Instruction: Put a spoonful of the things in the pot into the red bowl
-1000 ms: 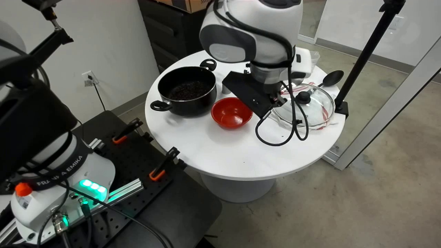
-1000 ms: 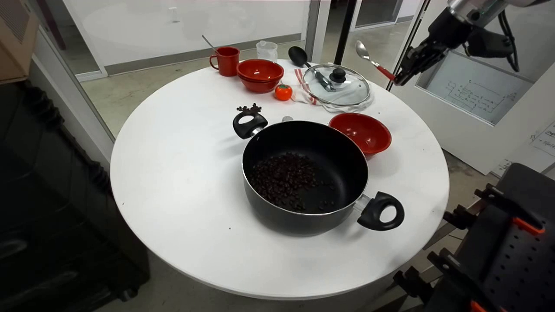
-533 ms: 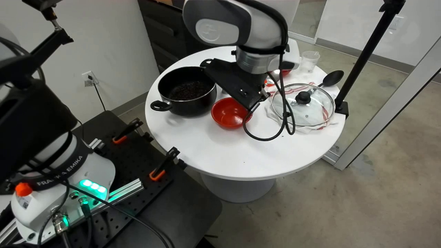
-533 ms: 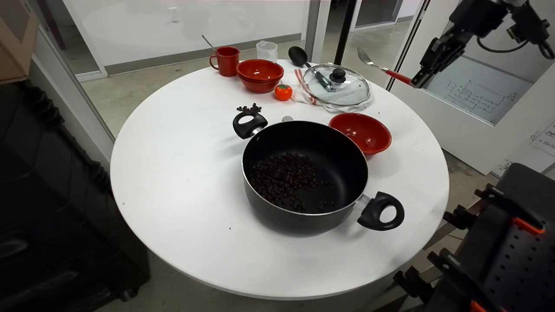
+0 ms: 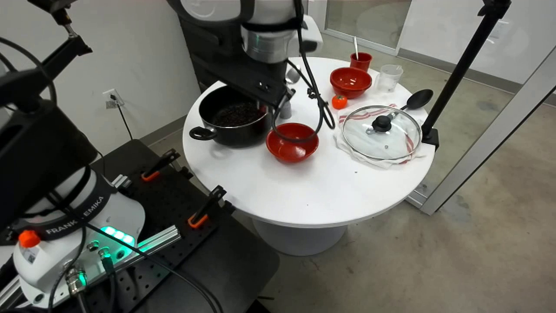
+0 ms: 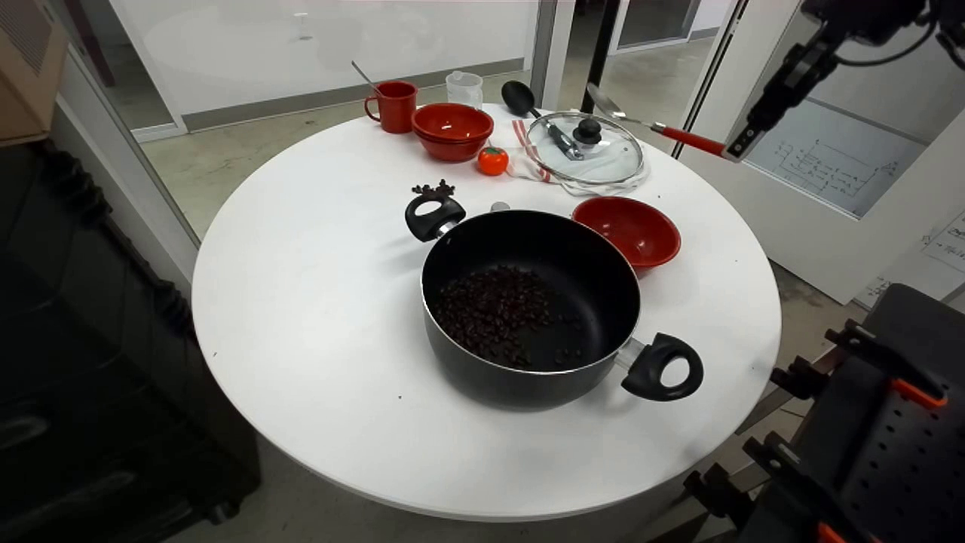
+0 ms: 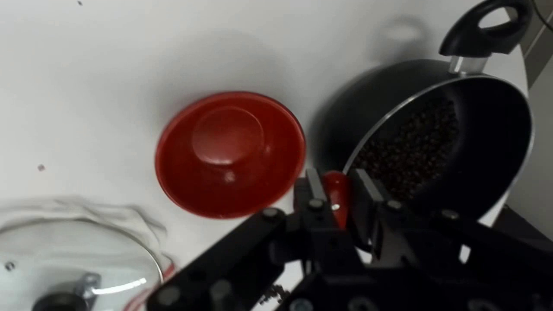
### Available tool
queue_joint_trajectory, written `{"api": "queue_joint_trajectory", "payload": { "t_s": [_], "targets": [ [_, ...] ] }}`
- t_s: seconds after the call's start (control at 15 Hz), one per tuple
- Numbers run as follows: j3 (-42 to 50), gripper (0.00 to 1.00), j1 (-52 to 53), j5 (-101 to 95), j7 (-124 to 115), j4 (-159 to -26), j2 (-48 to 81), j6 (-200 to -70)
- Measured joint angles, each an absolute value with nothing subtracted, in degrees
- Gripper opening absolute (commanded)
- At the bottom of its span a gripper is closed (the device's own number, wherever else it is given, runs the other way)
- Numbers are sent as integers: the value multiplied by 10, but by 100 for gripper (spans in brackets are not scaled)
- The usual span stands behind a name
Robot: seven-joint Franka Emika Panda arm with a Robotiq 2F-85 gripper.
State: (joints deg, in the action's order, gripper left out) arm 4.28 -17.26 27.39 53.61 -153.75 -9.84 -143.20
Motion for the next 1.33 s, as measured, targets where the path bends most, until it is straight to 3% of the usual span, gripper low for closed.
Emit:
{"api": "queue_joint_trajectory", "payload": {
  "t_s": [0.2, 0.47, 1.33],
  "targets": [
    [46, 5, -101, 273, 510, -1497, -146, -1389],
    [51, 5, -49, 249, 469, -1366, -110, -1320],
    [36, 5, -71, 88, 393, -969, 283, -1152]
  ]
}}
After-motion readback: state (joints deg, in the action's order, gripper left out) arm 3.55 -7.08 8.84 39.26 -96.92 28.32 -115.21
